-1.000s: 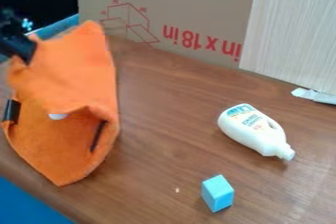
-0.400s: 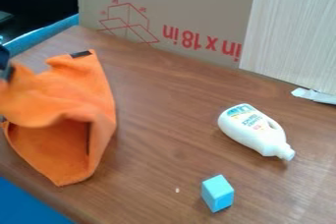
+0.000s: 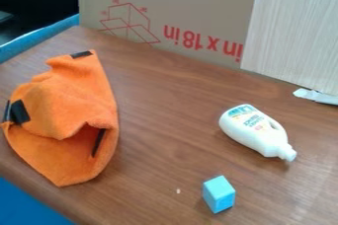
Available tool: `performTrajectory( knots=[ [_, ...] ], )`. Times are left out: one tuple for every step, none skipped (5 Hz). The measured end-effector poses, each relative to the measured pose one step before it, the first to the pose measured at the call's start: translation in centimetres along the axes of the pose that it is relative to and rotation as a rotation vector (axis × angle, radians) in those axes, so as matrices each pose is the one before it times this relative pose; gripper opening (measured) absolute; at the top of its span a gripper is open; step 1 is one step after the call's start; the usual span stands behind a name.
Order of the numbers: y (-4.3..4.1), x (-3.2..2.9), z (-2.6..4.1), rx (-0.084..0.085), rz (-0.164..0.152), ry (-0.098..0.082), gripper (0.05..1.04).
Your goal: Fold the cloth right to left
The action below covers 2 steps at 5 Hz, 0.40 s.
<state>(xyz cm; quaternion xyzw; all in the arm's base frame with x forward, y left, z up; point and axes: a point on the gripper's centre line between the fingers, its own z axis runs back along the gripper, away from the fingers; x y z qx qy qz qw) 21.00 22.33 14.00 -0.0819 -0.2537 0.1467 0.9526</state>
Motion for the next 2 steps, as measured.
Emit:
performTrajectory(
  knots=[
    [1.386,0.954,0.528,-0.0308,-0.0257,0.145,1.0],
    [1.616,0.47,3.573,-0.0189,-0.0732,0.1613,0.999]
  ],
)
